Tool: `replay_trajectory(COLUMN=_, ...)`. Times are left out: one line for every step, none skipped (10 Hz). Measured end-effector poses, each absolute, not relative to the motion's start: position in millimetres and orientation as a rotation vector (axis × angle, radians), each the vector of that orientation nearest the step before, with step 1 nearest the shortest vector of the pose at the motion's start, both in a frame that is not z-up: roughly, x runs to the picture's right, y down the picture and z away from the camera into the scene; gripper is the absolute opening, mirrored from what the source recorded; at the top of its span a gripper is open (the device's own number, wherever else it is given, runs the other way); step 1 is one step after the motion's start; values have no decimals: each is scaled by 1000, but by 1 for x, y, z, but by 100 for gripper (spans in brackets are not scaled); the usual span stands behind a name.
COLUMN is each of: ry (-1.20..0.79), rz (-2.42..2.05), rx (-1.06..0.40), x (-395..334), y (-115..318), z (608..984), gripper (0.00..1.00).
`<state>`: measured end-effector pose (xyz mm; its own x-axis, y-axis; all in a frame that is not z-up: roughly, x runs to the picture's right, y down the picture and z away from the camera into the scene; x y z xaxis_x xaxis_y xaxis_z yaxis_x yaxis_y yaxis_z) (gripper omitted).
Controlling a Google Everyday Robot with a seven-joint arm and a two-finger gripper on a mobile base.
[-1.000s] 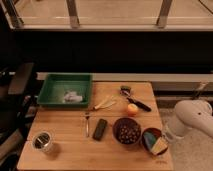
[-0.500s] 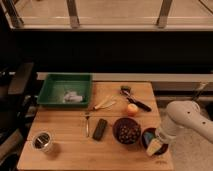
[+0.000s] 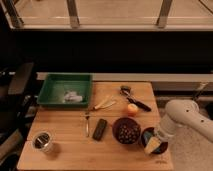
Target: Wipe tray with sponge
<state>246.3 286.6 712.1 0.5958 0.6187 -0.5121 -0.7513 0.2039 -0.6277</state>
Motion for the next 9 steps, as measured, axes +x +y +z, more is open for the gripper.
replay_trajectory(ry=150, rz=959, rx=-972, x=245, y=286, z=712, gripper=63)
replay_trajectory(ry=133, rz=949, rx=-966, x=244, y=284, z=711, gripper=55)
replay_trajectory(ry=120, rz=942, rx=-957, x=243, y=283, z=709, gripper=47)
replay_trajectory(ry=111, rz=934, rx=-953, x=243, y=282, z=706, gripper=35)
replay_trajectory(ry=102, rz=930, rx=-946, x=242, y=280, z=704, gripper=26)
replay_trajectory(ry=95, rz=927, rx=-941, x=241, y=279, z=702, gripper=17)
replay_trajectory(ry=88, rz=924, rx=-936, x=241, y=278, z=701, gripper=7)
replay_trajectory(ry=80, rz=920, rx=-931, x=240, y=276, z=699, gripper=1)
replay_trajectory(ry=73, rz=915, rx=-920, x=241, y=274, z=697, gripper=0)
